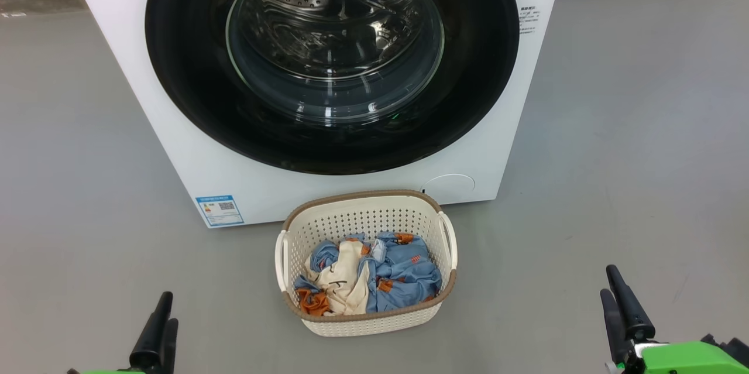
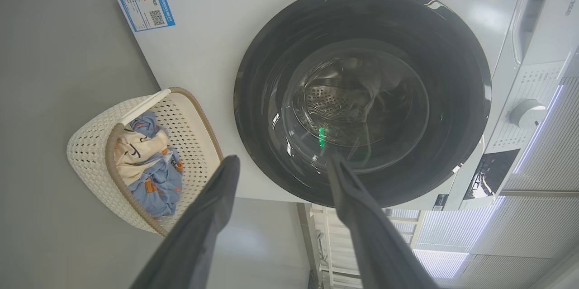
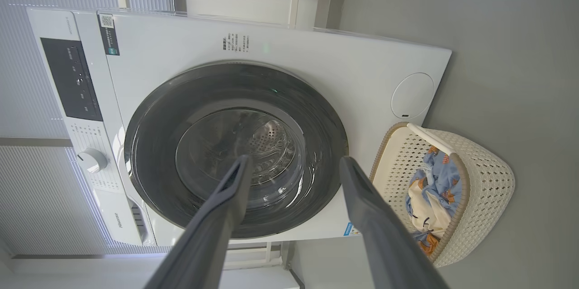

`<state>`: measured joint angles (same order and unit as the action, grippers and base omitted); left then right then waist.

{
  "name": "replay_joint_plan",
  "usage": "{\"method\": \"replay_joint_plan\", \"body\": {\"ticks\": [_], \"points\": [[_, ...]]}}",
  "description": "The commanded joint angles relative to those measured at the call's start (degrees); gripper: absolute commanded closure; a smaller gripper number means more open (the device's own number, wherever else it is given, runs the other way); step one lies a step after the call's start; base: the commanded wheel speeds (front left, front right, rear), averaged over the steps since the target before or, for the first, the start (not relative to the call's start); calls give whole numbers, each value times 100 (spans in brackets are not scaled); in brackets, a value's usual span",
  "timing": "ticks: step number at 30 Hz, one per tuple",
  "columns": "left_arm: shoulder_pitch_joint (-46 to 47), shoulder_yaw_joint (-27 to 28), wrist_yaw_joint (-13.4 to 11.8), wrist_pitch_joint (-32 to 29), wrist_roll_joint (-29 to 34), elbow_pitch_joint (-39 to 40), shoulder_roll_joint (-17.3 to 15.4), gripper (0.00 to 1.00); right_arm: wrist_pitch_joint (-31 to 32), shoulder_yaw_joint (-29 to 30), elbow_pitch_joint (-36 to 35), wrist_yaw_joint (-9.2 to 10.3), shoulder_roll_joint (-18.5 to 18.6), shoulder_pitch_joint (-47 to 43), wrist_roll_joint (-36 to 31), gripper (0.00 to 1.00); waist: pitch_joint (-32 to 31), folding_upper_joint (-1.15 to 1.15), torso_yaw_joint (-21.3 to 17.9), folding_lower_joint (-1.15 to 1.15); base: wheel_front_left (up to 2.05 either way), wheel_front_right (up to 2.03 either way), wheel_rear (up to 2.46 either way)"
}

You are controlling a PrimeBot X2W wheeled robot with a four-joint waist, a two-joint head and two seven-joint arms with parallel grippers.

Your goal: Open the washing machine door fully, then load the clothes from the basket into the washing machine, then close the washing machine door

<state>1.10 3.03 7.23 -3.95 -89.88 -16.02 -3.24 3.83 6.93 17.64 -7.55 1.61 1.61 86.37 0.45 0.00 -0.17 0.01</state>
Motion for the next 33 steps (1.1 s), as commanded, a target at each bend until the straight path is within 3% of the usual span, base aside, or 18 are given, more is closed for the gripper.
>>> {"method": "replay_joint_plan", "body": {"ticks": [1,33], "points": [[185,-3,8,65,136,207,-179,0,-64,-45,-199,1,34,290,-199,0,7,0,-2,-1,0,0,0],[178,-198,13,606,2154,685,-734,0,-601,-347,-610,3,62,361,-3059,0,111,0,-30,-1,0,0,0]]}}
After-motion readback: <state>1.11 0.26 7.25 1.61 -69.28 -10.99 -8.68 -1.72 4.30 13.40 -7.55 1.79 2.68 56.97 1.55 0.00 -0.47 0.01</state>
